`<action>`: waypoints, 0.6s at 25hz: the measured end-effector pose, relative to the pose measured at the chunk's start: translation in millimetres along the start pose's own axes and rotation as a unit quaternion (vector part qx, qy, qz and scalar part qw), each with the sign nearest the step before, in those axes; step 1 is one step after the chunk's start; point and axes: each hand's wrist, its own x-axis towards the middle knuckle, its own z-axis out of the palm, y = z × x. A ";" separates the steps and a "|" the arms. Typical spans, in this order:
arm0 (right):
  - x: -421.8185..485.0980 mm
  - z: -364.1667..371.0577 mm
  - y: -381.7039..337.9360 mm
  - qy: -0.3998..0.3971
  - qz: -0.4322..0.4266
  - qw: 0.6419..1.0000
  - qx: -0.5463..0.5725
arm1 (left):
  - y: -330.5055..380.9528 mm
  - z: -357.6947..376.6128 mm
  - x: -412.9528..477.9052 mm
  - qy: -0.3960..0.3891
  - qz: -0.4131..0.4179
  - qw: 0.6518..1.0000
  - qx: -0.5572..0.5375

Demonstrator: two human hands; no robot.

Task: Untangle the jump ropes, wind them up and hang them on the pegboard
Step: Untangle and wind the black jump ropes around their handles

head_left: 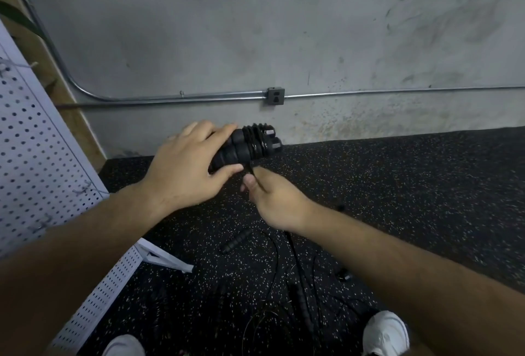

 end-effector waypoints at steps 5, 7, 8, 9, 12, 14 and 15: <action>-18.5 -14.5 -35.1 0.005 -0.037 0.988 -0.149 | -33.0 16.1 6.7 -0.045 -0.029 0.998 0.037; -23.3 -29.0 -45.1 0.020 -0.048 0.977 -0.207 | -34.8 24.3 4.8 -0.063 -0.011 0.997 0.034; -24.3 -35.3 -48.4 0.029 -0.060 0.965 -0.252 | -33.0 27.2 3.3 -0.071 0.003 0.997 0.026; -23.9 -40.6 -50.4 0.042 -0.075 0.950 -0.301 | -30.1 29.0 1.7 -0.078 0.021 0.997 0.022; -15.4 -57.0 -46.2 0.099 -0.125 0.909 -0.386 | -14.4 27.4 -3.3 -0.094 0.079 0.992 0.015; -7.9 -67.6 -37.2 0.119 -0.151 0.908 -0.372 | -2.6 23.1 -7.4 -0.103 0.104 0.989 -0.014; -5.3 -72.0 -32.0 0.117 -0.165 0.915 -0.348 | 2.6 19.9 -9.7 -0.108 0.111 0.987 -0.031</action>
